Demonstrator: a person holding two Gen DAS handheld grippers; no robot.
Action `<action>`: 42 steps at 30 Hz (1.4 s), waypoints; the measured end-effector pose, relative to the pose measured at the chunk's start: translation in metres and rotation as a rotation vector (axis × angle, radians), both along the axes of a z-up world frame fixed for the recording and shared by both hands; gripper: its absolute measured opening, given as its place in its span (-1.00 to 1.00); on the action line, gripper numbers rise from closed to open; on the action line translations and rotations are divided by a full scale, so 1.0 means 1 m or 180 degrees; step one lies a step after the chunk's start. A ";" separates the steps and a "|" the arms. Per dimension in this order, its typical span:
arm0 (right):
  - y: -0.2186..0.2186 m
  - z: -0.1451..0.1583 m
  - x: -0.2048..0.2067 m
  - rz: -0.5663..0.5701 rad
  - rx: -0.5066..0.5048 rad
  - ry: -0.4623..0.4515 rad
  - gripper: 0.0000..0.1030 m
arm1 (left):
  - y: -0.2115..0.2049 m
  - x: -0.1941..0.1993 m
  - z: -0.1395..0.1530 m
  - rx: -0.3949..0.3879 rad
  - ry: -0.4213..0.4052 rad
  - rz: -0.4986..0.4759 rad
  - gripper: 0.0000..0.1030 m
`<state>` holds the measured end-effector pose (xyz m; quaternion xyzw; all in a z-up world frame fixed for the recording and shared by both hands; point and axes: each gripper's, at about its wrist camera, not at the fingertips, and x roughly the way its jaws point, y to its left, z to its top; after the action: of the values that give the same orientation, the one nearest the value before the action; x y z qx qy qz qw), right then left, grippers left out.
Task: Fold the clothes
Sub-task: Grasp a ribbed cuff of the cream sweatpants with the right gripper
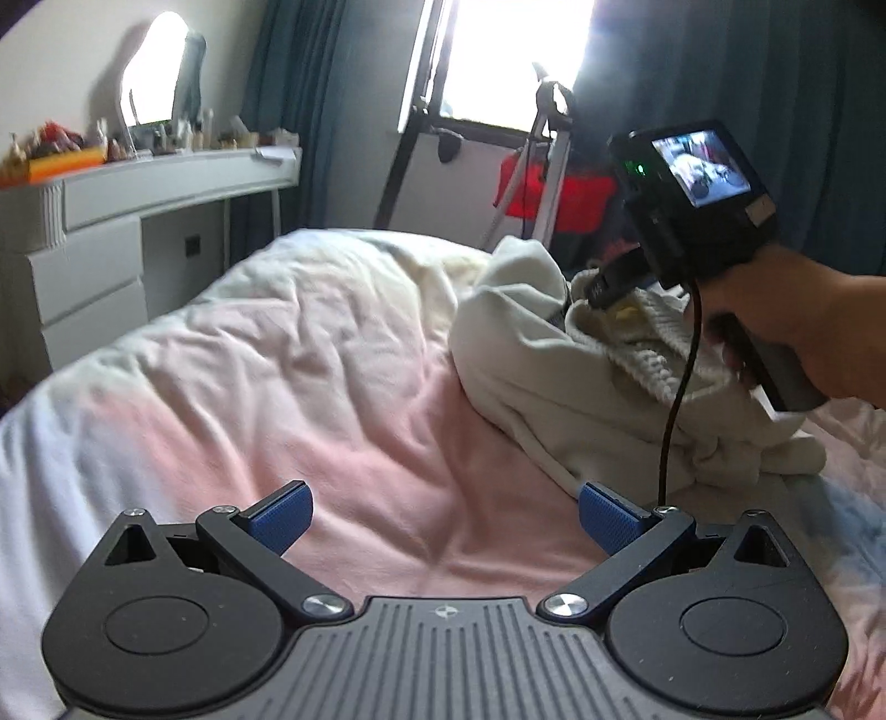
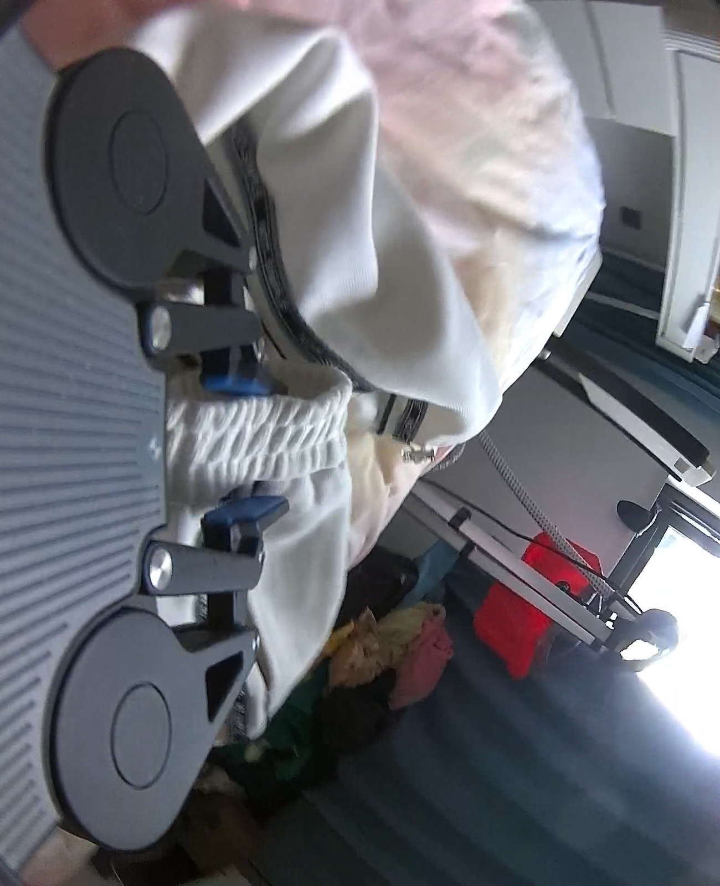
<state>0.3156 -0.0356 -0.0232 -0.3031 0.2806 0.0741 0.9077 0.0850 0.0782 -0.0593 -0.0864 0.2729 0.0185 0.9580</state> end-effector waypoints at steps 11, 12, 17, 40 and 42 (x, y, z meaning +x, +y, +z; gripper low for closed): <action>-0.071 0.103 -0.109 -0.0288 0.0459 -0.1097 -0.83 | -0.011 -0.006 0.007 0.0043 -0.0145 0.0056 1.00; -0.087 0.115 -0.127 -0.0348 0.0599 -0.1189 -0.83 | -0.015 -0.007 0.006 0.0065 -0.0155 0.0026 1.00; -0.159 0.142 -0.220 -0.0615 0.1131 -0.1418 -0.83 | -0.034 -0.008 -0.005 0.0008 -0.0016 -0.0094 1.00; -0.297 0.044 -0.346 -0.1438 0.2499 0.0148 -0.77 | -0.127 -0.091 0.029 0.0975 -0.0213 -0.0530 0.99; -0.297 0.038 -0.346 -0.1434 0.2411 0.0181 -0.76 | -0.139 -0.093 0.022 0.1191 -0.0218 -0.0638 0.99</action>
<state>-0.0303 -0.3325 0.0151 0.1219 0.3176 -0.0196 0.9401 -0.0084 -0.0613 -0.0369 0.1199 0.2393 -0.0295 0.9631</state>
